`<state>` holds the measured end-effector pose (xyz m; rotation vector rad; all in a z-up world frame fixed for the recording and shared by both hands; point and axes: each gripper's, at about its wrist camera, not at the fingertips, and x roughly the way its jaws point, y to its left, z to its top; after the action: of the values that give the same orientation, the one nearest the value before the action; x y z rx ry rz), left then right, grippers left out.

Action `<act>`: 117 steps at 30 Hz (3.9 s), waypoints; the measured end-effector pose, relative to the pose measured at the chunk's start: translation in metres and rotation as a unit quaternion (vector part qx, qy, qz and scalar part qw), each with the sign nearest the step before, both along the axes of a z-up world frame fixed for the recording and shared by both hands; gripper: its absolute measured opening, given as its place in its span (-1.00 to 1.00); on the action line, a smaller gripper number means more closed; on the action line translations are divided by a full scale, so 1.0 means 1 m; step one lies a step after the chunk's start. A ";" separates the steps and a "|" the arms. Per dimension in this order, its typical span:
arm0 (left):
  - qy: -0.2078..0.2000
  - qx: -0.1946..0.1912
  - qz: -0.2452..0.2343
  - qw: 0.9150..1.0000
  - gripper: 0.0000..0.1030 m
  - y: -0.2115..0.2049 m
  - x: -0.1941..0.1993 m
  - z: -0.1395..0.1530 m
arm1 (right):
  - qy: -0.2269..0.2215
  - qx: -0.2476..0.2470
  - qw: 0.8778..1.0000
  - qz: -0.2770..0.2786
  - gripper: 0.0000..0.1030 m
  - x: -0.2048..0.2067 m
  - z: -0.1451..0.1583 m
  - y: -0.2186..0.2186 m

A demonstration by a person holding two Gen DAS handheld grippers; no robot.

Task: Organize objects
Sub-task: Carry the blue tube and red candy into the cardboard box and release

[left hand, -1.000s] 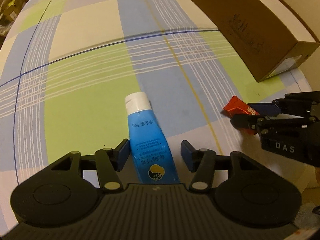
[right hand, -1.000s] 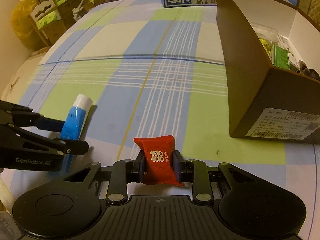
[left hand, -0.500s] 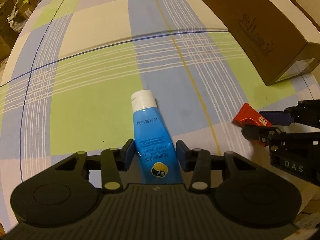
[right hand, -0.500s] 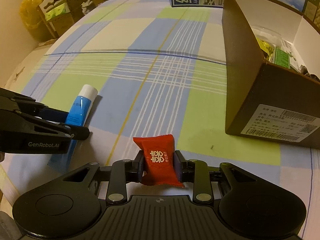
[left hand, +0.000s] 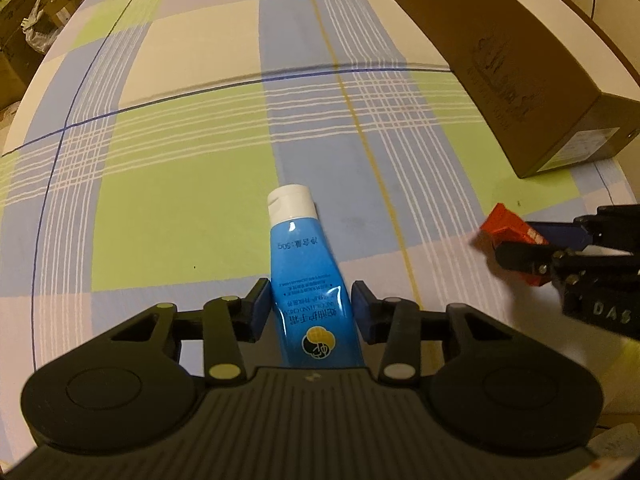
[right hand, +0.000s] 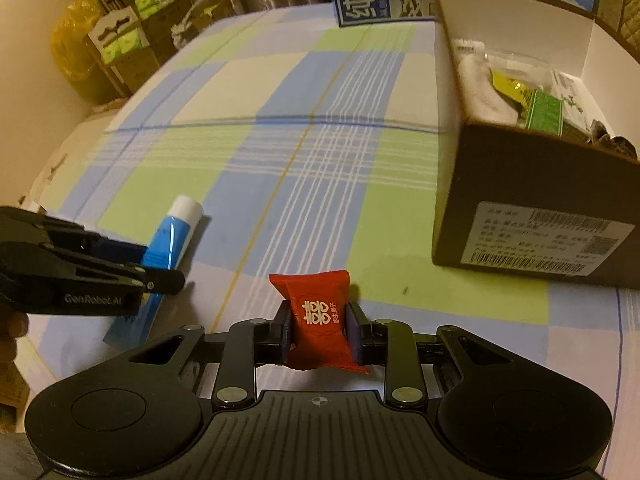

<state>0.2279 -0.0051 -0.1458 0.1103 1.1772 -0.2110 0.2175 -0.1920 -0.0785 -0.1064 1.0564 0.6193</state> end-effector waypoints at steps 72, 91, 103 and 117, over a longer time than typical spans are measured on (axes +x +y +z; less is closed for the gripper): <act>-0.141 -0.109 -0.087 0.980 -0.34 -0.129 0.041 0.129 | -0.120 0.091 0.983 -0.110 -0.53 0.050 0.112 -0.107; -0.147 -0.085 -0.107 0.980 -0.34 -0.237 0.123 0.122 | -0.137 0.054 0.976 -0.160 -0.53 0.133 0.105 -0.181; -0.119 -0.043 -0.078 0.989 -0.34 -0.245 0.192 0.085 | -0.135 0.017 0.980 -0.145 -0.53 0.194 0.082 -0.174; -0.096 -0.037 -0.074 0.992 -0.34 -0.245 0.216 0.064 | -0.154 -0.035 0.979 -0.126 -0.48 0.232 0.063 -0.161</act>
<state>0.4442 -0.2505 -0.0818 0.1499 0.9682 -0.3664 0.4499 -0.3532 -0.0154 -0.1232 0.7740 0.3233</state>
